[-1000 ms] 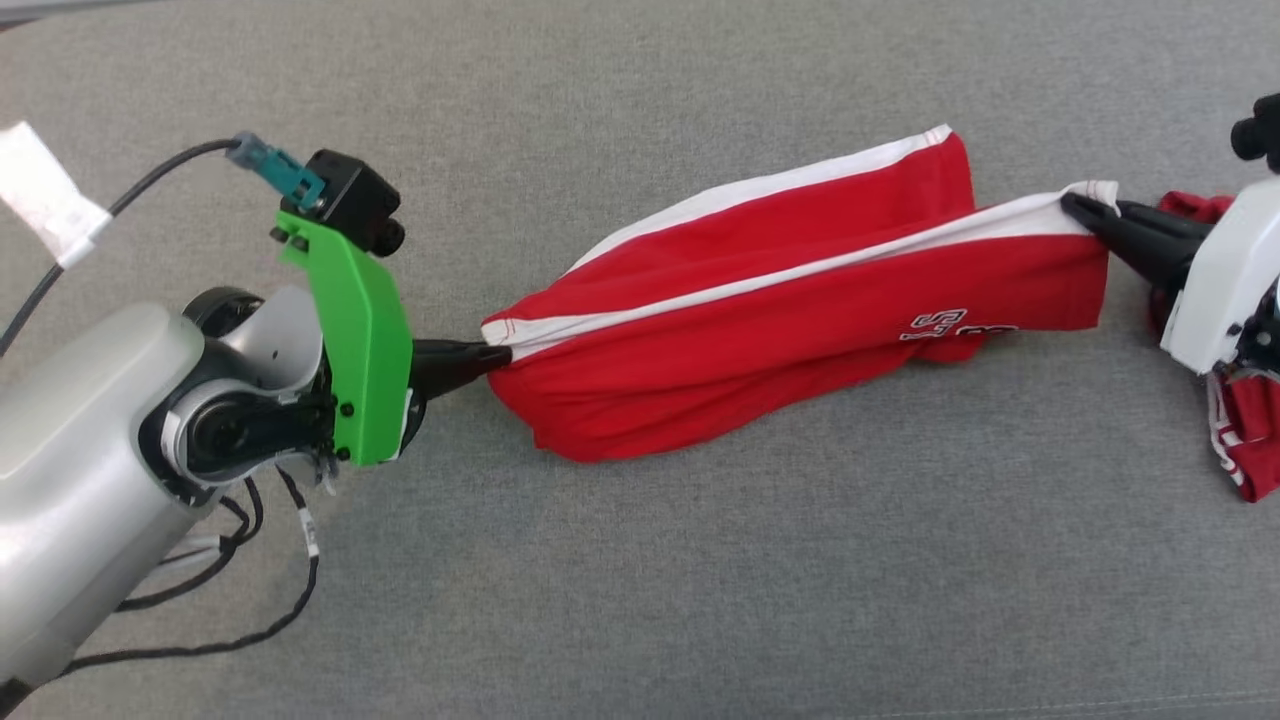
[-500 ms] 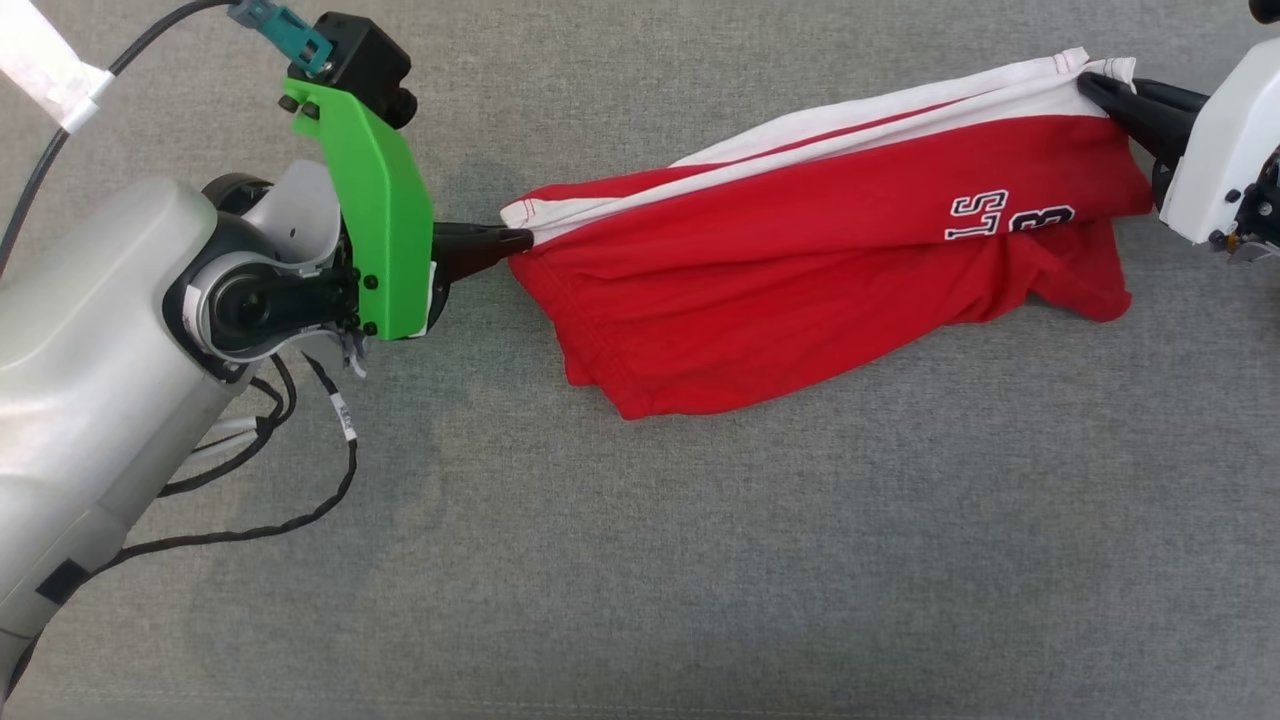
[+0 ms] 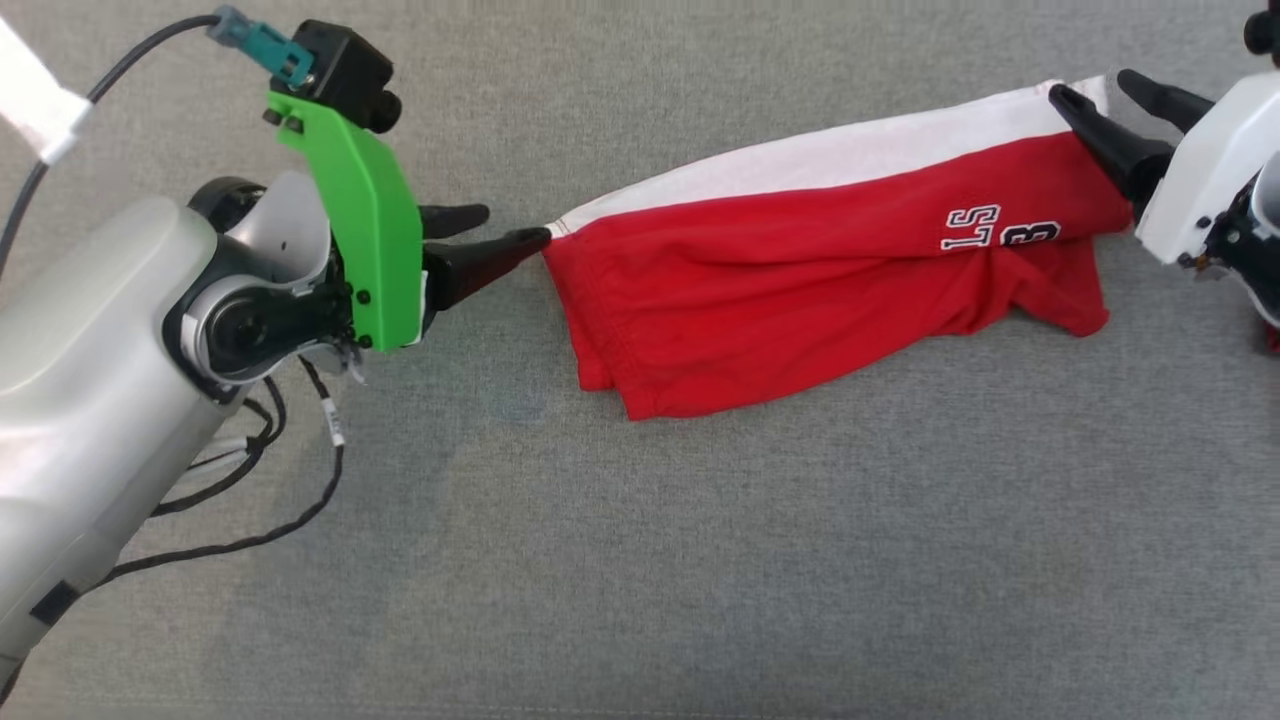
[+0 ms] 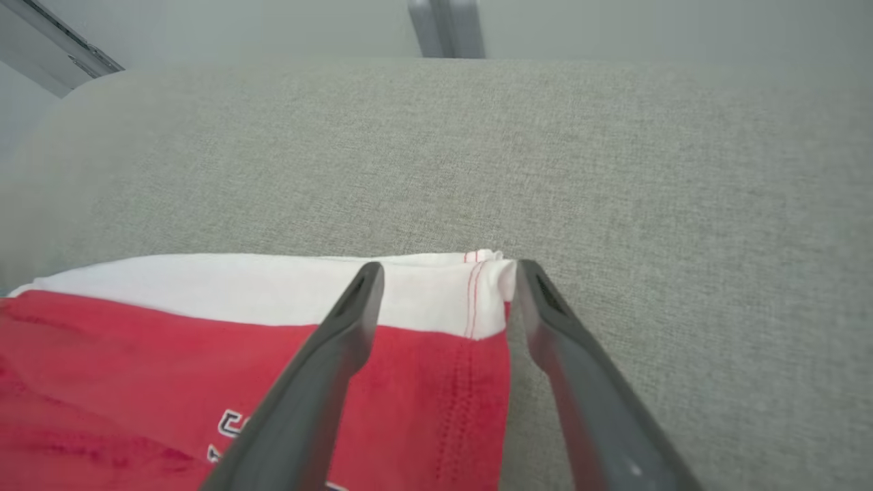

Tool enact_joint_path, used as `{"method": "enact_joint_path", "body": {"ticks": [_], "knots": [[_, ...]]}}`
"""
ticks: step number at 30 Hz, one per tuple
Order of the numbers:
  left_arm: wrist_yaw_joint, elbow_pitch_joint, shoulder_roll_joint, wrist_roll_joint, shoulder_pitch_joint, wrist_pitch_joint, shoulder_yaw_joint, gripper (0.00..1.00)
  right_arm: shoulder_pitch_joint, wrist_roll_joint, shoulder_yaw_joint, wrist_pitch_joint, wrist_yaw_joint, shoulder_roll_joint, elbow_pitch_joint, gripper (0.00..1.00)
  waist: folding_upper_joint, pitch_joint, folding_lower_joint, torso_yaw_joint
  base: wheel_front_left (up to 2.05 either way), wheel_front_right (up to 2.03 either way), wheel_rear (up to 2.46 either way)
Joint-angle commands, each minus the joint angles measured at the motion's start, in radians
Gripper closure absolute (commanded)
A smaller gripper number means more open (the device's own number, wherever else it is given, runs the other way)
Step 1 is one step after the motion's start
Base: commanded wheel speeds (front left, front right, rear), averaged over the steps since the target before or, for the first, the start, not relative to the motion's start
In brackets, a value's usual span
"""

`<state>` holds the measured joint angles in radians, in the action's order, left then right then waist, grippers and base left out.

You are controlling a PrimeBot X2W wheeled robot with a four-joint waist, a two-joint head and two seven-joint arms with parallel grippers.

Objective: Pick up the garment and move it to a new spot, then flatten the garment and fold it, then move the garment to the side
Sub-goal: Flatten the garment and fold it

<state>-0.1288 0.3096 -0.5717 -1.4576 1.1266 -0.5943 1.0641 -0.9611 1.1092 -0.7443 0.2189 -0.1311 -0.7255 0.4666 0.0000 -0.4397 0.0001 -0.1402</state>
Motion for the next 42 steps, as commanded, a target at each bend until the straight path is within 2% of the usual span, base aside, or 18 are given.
{"method": "enact_joint_path", "body": {"ticks": [1, 6, 10, 14, 19, 24, 29, 32, 34, 36, 42], "knots": [[-0.003, -0.007, -0.019, 0.025, -0.023, 0.032, -0.005, 0.00, 0.022, 0.004, -0.007, -0.032, 0.001, 0.007, -0.008, 0.00, 0.0000, 0.061, -0.0001, 0.021, 0.00, 0.00, 0.00], [-0.002, -0.025, -0.063, 0.134, -0.071, 0.230, -0.022, 0.00, 0.076, -0.020, -0.010, -0.200, 0.001, 0.013, -0.015, 0.00, 0.0000, 0.144, -0.0001, 0.036, 0.00, 0.00, 0.00], [0.055, -0.027, -0.087, 0.223, -0.136, 0.422, -0.046, 0.00, 0.127, -0.053, 0.017, -0.346, 0.001, 0.027, 0.004, 0.00, 0.0000, 0.205, -0.0001, 0.045, 0.00, 0.00, 0.00], [0.154, -0.049, -0.112, 0.311, -0.220, 0.609, -0.068, 0.00, 0.190, -0.087, 0.066, -0.445, 0.000, 0.048, 0.031, 0.00, 0.0000, 0.258, -0.0001, 0.048, 0.00, 0.00, 0.00], [0.275, -0.107, -0.126, 0.370, -0.360, 0.798, -0.084, 0.00, 0.305, -0.130, 0.180, -0.480, 0.000, 0.099, 0.066, 0.00, 0.0000, 0.309, -0.0001, 0.052, 0.00, 0.00, 0.00], [0.386, -0.184, -0.112, 0.418, -0.509, 0.857, -0.151, 0.00, 0.425, -0.200, 0.316, -0.484, 0.000, 0.166, 0.064, 0.00, 0.0000, 0.334, -0.0001, 0.050, 0.00, 0.00, 0.00], [0.463, -0.282, -0.044, 0.570, -0.706, 0.859, -0.308, 0.00, 0.543, -0.268, 0.440, -0.484, 0.000, 0.237, 0.033, 0.00, 0.0000, 0.338, -0.0001, 0.035, 0.00, 0.00, 0.00], [0.465, -0.318, 0.016, 0.654, -0.808, 0.859, -0.400, 0.00, 0.595, -0.300, 0.487, -0.484, 0.000, 0.270, 0.025, 0.00, 0.0000, 0.340, -0.0001, 0.022, 0.00, 0.00, 0.00], [0.447, -0.330, 0.056, 0.704, -0.878, 0.859, -0.455, 0.00, 0.614, -0.317, 0.509, -0.484, 0.000, 0.284, 0.029, 0.00, 0.0000, 0.341, -0.0001, 0.012, 0.00, 0.00, 0.00], [0.420, -0.332, 0.104, 0.736, -0.935, 0.859, -0.502, 0.00, 0.625, -0.325, 0.515, -0.484, 0.000, 0.300, 0.036, 0.00, 0.0000, 0.343, -0.0001, -0.001, 0.00, 0.00, 0.00], [0.322, -0.304, 0.203, 0.826, -1.000, 0.859, -0.572, 0.00, 0.561, -0.316, 0.518, -0.420, 0.000, 0.285, 0.108, 0.00, 0.0000, 0.331, -0.0001, -0.053, 0.00, 0.00, 0.00]]}}
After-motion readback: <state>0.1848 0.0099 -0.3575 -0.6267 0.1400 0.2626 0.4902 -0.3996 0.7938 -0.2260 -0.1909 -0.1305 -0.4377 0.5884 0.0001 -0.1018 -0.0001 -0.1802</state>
